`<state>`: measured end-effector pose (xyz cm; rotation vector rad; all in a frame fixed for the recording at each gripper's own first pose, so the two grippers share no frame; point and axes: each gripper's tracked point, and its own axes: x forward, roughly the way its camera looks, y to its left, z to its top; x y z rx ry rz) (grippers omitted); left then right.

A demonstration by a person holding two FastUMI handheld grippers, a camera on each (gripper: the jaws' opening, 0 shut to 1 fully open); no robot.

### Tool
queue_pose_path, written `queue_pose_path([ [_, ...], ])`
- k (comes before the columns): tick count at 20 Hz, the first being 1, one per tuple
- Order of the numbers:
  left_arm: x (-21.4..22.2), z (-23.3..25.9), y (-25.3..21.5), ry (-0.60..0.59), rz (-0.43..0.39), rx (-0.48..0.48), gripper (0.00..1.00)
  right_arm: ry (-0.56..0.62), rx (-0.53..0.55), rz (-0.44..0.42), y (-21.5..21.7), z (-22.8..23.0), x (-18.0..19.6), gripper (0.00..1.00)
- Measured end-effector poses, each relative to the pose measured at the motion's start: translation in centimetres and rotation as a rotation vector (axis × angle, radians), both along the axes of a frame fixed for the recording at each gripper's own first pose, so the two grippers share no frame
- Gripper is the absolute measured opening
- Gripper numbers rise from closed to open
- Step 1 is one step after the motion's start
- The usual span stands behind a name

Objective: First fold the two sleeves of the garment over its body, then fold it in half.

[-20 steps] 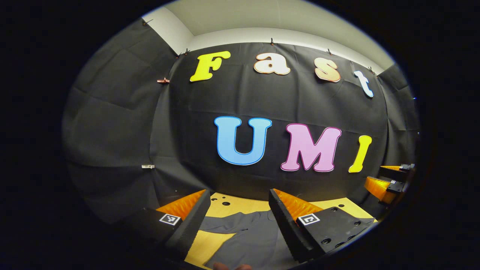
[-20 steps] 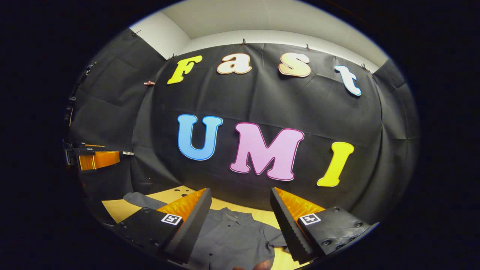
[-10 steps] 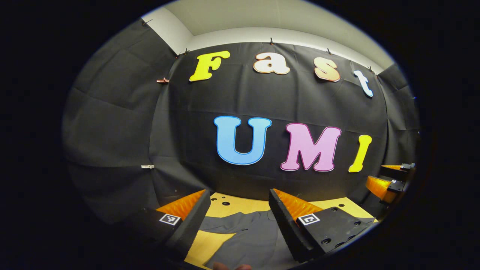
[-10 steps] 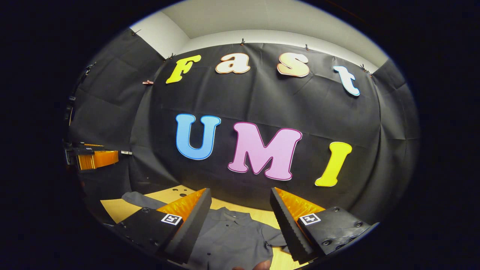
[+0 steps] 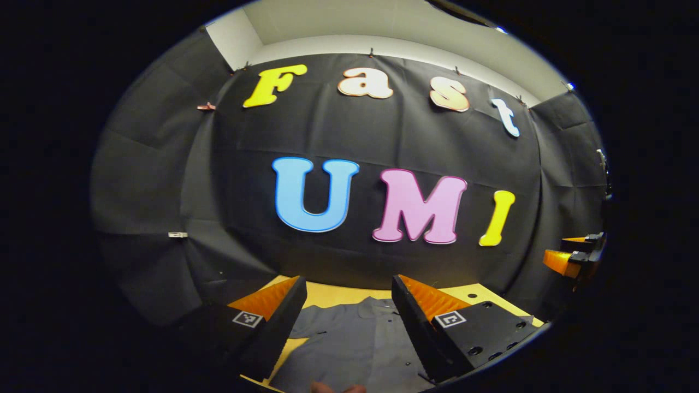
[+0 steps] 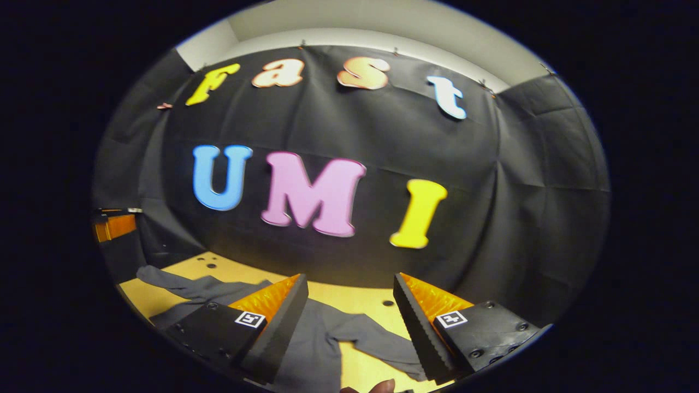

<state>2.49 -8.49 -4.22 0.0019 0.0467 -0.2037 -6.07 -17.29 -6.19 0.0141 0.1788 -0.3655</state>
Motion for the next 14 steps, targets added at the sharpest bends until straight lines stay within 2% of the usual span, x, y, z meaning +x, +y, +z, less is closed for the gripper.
queue_pose_path([
  [3, 1.0, -1.6, -3.1, 0.032, -0.051, 0.018, 0.98, 0.107, 0.026, -0.116, -6.7, -5.3, -3.1, 0.98],
  [6, 1.8, -3.2, -5.8, 0.066, -0.078, 0.043, 0.98, 0.226, 0.066, -0.174, -10.9, -11.9, -5.7, 0.98],
  [9, 2.0, -4.6, -7.7, 0.098, -0.085, 0.075, 0.98, 0.323, 0.131, -0.199, -13.9, -18.8, -6.4, 0.98],
  [14, 1.4, -6.4, -9.8, 0.139, -0.074, 0.133, 0.98, 0.449, 0.238, -0.207, -16.3, -29.0, -7.6, 0.98],
])
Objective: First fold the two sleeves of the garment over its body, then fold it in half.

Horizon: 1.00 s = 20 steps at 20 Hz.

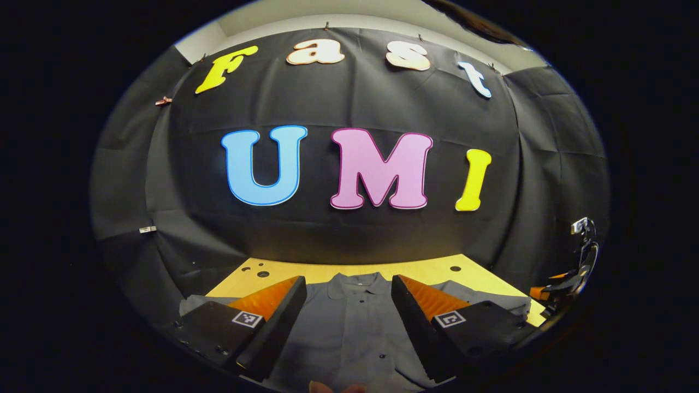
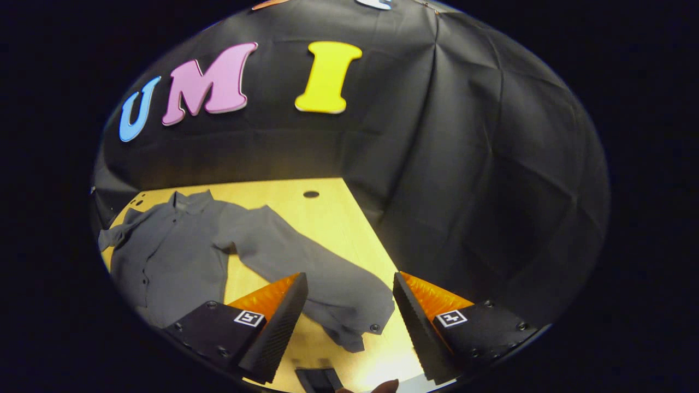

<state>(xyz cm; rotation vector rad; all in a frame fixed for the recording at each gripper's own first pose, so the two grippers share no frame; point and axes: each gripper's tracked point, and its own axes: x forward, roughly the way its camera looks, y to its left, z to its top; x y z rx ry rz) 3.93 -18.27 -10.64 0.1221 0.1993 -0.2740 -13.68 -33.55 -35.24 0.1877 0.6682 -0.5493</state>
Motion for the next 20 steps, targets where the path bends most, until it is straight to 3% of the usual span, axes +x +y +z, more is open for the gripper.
queue_pose_path([
  [6, -0.7, -1.7, -1.0, 0.039, 0.033, 0.035, 0.98, 0.106, 0.098, 0.008, -1.0, -8.2, -0.3, 0.98],
  [11, -0.5, -2.3, -2.0, 0.048, 0.061, 0.044, 0.98, 0.189, 0.160, 0.049, -0.5, -11.9, -0.6, 0.98],
  [13, -0.6, -2.5, -2.3, 0.054, 0.075, 0.044, 0.98, 0.164, 0.191, 0.046, -0.4, -11.8, -0.1, 0.99],
  [16, -0.8, -2.6, -2.3, 0.059, 0.091, 0.031, 0.98, 0.167, 0.159, 0.034, -1.4, -11.7, 0.4, 0.12],
  [20, -0.7, -1.7, -1.0, 0.041, 0.089, 0.026, 0.98, 0.134, 0.163, -0.023, -1.8, -9.9, 0.1, 0.06],
])
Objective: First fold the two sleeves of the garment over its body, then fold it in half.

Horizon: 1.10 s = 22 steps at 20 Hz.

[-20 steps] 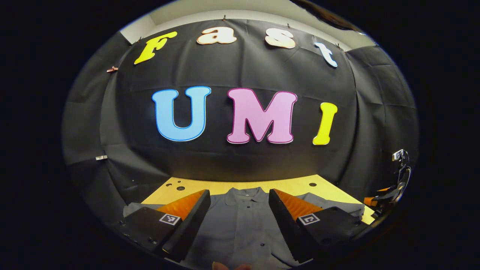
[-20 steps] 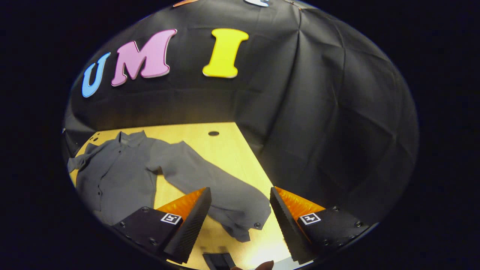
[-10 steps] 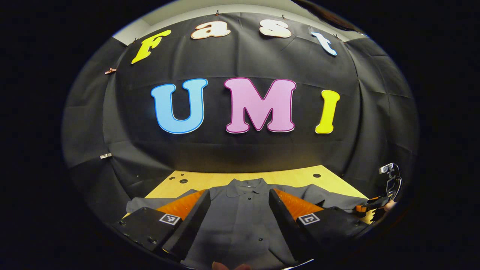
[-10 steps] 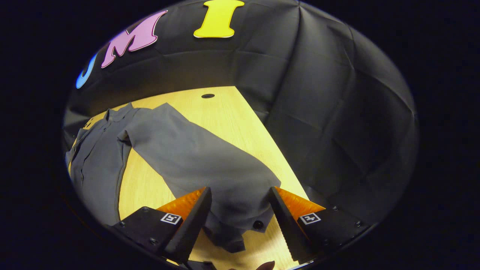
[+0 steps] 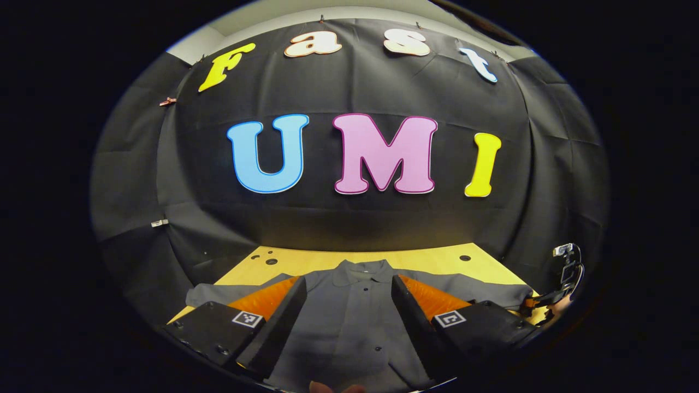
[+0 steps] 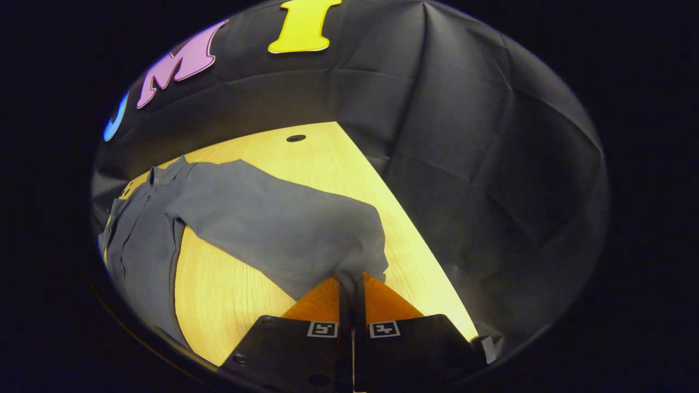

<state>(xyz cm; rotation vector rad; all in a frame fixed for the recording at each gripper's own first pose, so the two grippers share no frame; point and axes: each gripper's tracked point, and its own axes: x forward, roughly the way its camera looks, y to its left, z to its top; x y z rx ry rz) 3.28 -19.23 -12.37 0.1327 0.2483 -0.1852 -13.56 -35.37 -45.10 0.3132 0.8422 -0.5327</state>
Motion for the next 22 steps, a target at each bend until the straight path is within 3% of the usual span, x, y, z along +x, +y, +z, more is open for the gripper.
queue_pose_path([
  [4, 0.7, 0.1, 2.2, -0.005, -0.038, -0.007, 0.98, -0.018, -0.091, 0.009, 1.0, 4.3, -0.4, 0.06],
  [12, 3.1, 0.9, 7.4, -0.014, -0.143, -0.042, 0.98, -0.072, -0.247, -0.103, 5.8, 13.0, 0.0, 0.06],
  [18, 5.0, 0.3, 12.2, -0.011, -0.154, -0.094, 0.98, -0.166, -0.297, -0.096, 11.5, 19.8, 4.2, 0.06],
  [22, 6.7, -0.2, 16.3, -0.012, -0.121, -0.122, 0.98, -0.235, -0.310, -0.037, 16.3, 23.4, 9.1, 0.06],
])
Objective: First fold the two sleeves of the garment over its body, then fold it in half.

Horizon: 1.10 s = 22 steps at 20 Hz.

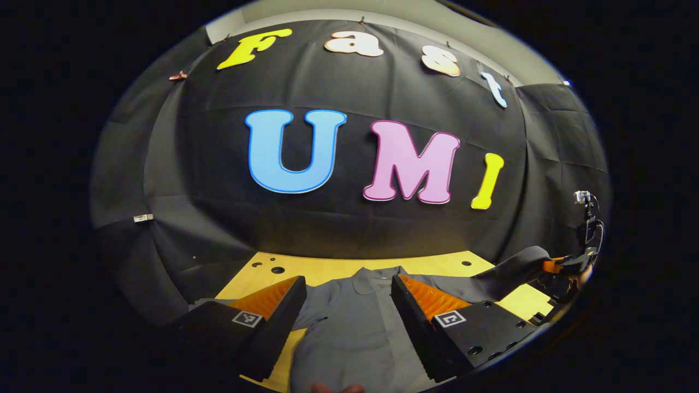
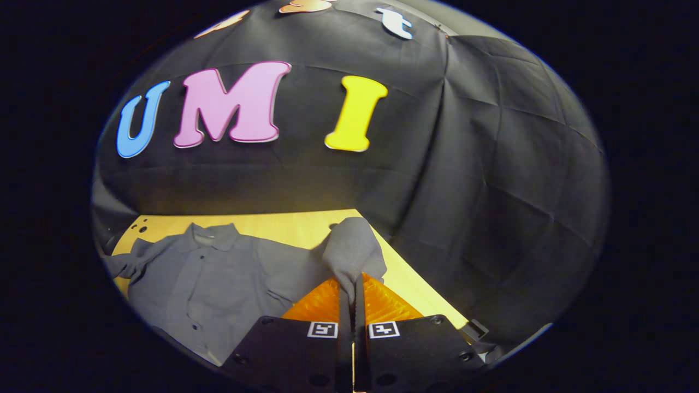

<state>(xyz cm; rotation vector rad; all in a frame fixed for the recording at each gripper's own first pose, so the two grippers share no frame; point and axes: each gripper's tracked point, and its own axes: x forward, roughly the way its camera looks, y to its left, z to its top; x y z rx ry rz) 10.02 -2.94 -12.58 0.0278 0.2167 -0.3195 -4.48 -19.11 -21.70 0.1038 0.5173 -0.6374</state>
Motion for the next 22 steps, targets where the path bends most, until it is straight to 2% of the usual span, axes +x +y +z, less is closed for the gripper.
queue_pose_path([
  [4, 1.3, -1.1, 4.1, 0.015, 0.026, -0.013, 0.98, -0.032, -0.027, 0.112, 5.9, 2.0, 5.3, 0.06],
  [11, 2.8, -3.4, 11.8, 0.020, 0.126, 0.012, 0.98, -0.050, 0.028, 0.276, 16.7, 1.6, 12.9, 0.06],
  [16, 3.7, -6.0, 16.9, 0.063, 0.209, -0.013, 0.98, 0.022, 0.032, 0.374, 22.7, -2.4, 16.3, 0.06],
  [22, 5.2, -9.6, 22.3, 0.096, 0.298, -0.004, 0.98, 0.149, 0.020, 0.505, 29.0, -8.8, 18.6, 0.06],
])
